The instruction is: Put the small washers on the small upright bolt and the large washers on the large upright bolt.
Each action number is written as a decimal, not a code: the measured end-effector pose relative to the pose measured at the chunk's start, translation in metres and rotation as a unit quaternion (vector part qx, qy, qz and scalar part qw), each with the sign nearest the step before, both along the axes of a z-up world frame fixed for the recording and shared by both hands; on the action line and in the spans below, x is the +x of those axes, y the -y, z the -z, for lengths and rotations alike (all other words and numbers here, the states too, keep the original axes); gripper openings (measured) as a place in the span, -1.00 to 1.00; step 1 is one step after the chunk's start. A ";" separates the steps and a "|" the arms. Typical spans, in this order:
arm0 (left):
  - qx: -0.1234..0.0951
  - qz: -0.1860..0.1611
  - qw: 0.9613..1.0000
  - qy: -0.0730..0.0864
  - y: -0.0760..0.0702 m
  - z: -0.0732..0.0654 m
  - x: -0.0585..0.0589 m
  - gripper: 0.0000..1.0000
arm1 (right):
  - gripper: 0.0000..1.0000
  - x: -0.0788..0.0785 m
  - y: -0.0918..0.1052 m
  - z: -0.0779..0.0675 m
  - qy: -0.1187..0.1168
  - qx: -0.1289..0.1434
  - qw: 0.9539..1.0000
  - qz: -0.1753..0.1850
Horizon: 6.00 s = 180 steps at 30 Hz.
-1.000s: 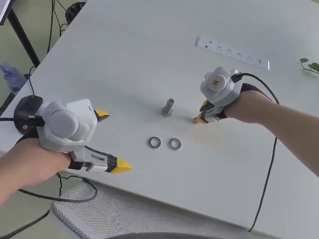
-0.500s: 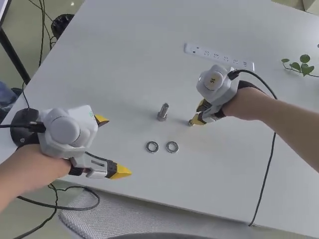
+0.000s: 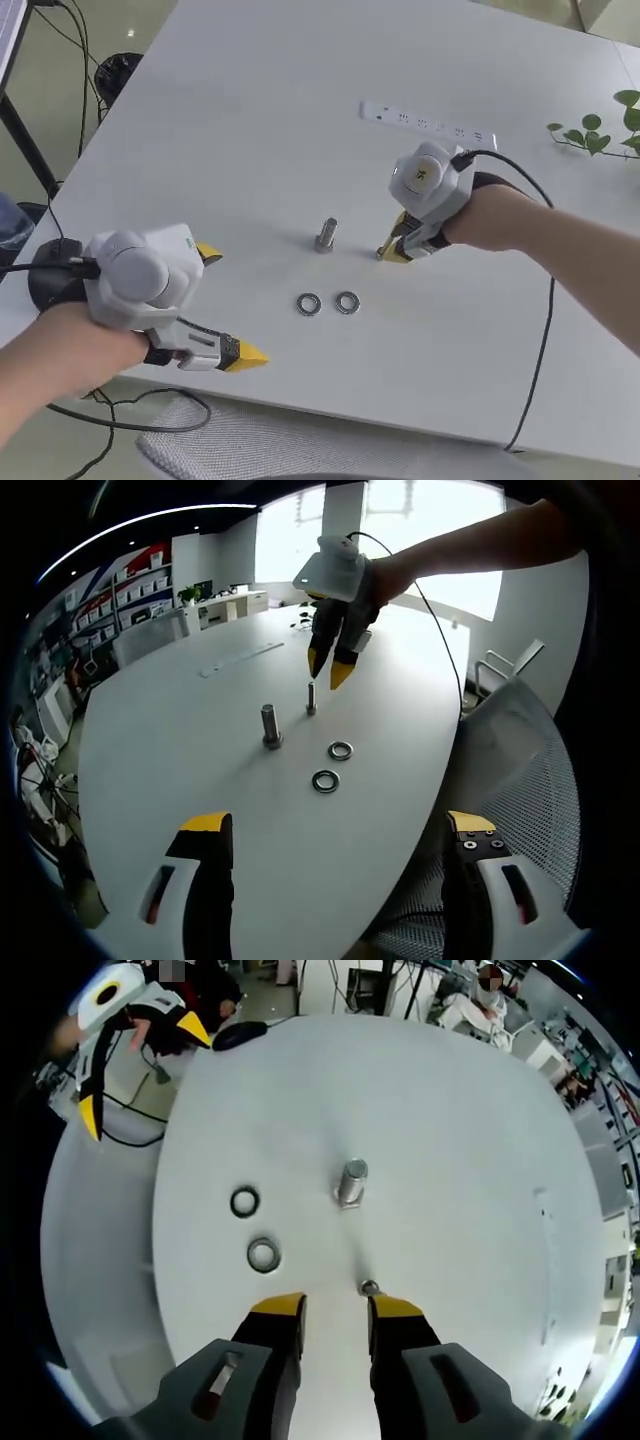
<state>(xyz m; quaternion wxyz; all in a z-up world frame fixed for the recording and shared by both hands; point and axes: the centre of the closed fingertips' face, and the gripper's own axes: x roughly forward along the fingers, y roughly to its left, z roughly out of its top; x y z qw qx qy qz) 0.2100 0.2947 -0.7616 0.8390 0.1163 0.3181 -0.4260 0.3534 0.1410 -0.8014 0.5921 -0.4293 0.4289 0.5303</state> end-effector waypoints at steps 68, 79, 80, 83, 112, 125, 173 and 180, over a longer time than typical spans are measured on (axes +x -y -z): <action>-0.014 -0.007 1.000 0.000 0.002 0.003 0.005 0.68 | -0.28 -0.060 -0.028 0.078 -0.019 0.017 0.999 -0.037; -0.014 -0.010 1.000 0.000 0.005 0.005 0.003 0.68 | -0.32 -0.058 -0.030 0.078 -0.026 0.007 0.999 -0.029; -0.015 -0.011 1.000 0.001 0.004 0.005 0.003 0.68 | -0.34 -0.057 -0.029 0.078 -0.026 0.005 0.999 -0.028; -0.013 -0.014 1.000 0.001 0.001 0.005 0.002 0.68 | -0.34 -0.057 -0.029 0.078 -0.025 0.003 0.999 -0.027; -0.010 -0.024 1.000 -0.005 -0.007 0.009 -0.002 0.62 | -0.48 -0.059 -0.029 0.078 -0.026 -0.027 0.997 -0.065; -0.005 -0.022 1.000 -0.006 -0.006 0.007 -0.004 0.59 | -0.54 -0.060 -0.029 0.079 -0.014 -0.051 0.993 -0.104; -0.005 -0.032 0.999 0.008 0.005 0.001 0.001 0.60 | -0.58 -0.023 -0.020 0.016 -0.030 -0.010 0.999 -0.032; -0.004 -0.034 0.999 0.007 0.002 0.004 0.004 0.61 | -0.58 -0.009 -0.021 -0.001 -0.029 0.000 0.999 -0.021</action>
